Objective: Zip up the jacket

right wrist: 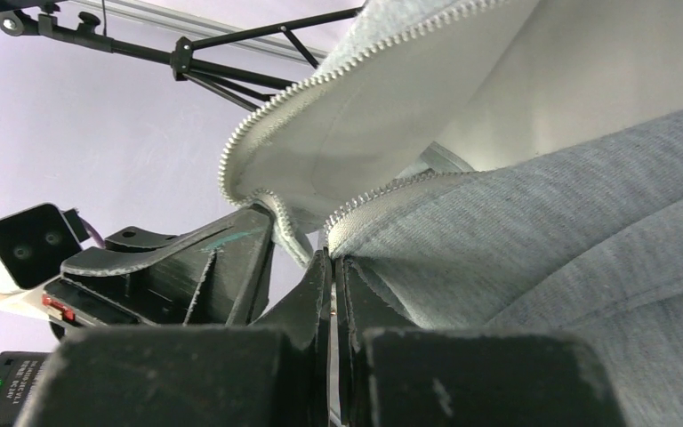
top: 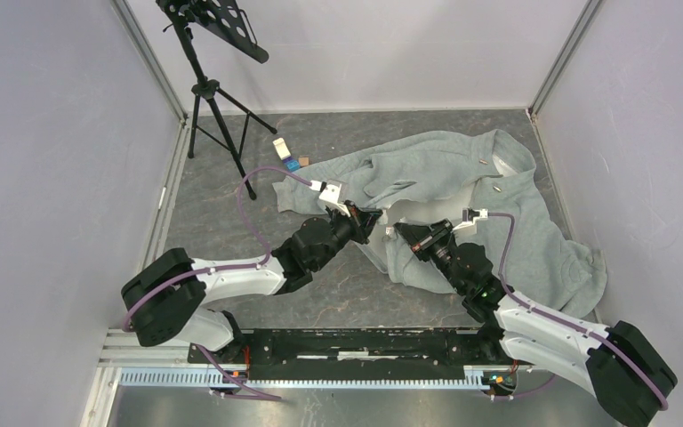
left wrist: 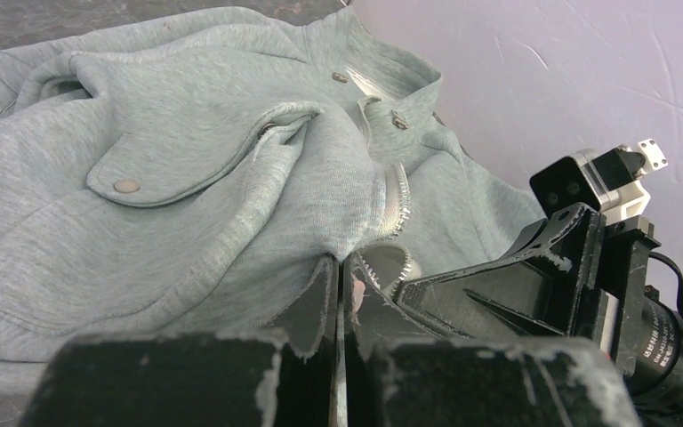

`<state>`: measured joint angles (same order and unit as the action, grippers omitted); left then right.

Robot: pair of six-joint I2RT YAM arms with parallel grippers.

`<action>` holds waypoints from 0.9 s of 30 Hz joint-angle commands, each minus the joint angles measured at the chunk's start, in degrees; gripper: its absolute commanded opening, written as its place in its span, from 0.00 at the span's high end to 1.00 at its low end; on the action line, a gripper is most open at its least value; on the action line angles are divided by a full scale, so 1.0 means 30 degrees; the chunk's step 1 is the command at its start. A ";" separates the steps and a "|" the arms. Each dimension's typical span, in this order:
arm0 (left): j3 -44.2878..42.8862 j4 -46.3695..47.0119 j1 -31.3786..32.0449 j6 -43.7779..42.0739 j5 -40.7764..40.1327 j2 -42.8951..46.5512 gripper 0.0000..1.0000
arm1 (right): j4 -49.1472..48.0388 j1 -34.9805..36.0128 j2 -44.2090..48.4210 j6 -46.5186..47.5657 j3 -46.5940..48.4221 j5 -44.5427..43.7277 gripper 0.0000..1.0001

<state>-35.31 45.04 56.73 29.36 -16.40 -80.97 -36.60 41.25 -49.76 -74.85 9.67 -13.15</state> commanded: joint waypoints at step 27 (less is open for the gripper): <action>-0.0238 0.1098 0.0122 0.1110 0.0283 0.0611 0.98 | -0.1273 0.0044 0.0315 0.0853 0.0530 -0.0346 1.00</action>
<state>-35.29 45.04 56.73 29.87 -15.94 -80.84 -36.82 41.25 -49.15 -73.19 9.47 -13.19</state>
